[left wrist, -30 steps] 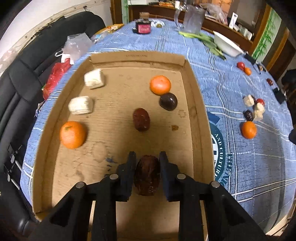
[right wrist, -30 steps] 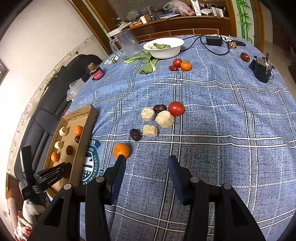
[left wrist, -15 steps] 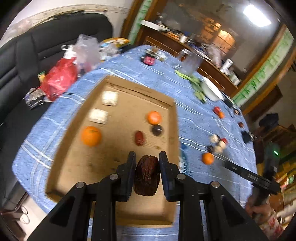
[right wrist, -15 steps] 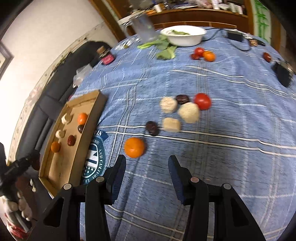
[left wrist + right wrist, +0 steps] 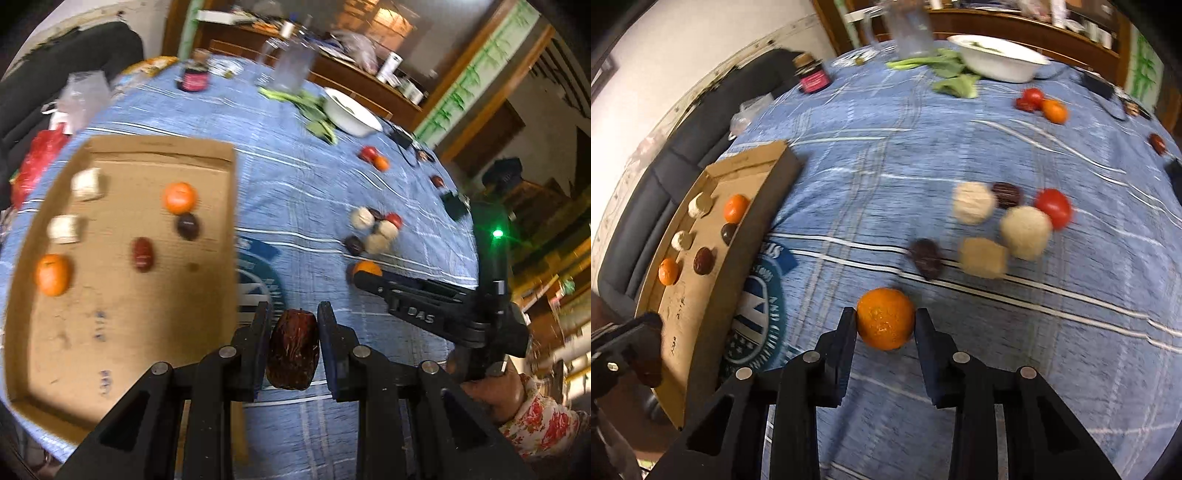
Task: Organize fruits
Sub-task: 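Carry the red date over the table with the left gripper while the right gripper grasps a mandarin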
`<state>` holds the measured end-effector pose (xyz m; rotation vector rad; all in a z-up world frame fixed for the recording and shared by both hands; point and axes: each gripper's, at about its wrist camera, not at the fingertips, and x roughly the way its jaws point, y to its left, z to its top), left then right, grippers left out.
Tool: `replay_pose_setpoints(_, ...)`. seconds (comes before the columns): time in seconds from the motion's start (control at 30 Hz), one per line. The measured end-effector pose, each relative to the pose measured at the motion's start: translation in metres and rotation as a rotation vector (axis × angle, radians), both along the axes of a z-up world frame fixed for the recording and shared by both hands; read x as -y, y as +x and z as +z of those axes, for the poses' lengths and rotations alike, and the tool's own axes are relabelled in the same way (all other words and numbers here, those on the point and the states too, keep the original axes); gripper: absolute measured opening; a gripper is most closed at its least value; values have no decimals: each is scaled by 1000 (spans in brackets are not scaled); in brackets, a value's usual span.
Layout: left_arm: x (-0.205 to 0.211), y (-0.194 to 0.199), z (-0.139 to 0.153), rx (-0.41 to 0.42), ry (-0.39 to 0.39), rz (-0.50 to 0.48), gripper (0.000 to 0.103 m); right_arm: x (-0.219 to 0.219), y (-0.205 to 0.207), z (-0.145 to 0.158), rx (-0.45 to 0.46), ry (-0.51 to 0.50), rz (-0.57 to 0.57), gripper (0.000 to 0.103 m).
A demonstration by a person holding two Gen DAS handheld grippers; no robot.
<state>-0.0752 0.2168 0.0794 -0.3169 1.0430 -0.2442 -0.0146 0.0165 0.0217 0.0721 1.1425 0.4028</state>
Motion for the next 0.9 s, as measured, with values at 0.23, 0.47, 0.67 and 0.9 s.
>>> replay_pose_setpoints(0.23,58,28,-31,-39,21,-121,24,68,-22,-2,-43,2,-127,34)
replay_pose_setpoints(0.47,84,36,-52,-57,85,-168,25,80,-35,1,-9,-29,-104,52)
replay_pose_setpoints(0.67,87,32,-63,-70,99,-160,32,74,-38,-4,0,-39,-93,57)
replay_pose_setpoints(0.9,90,29,-62,-48,117,-135,32,61,-35,-7,20,-80,-69,57)
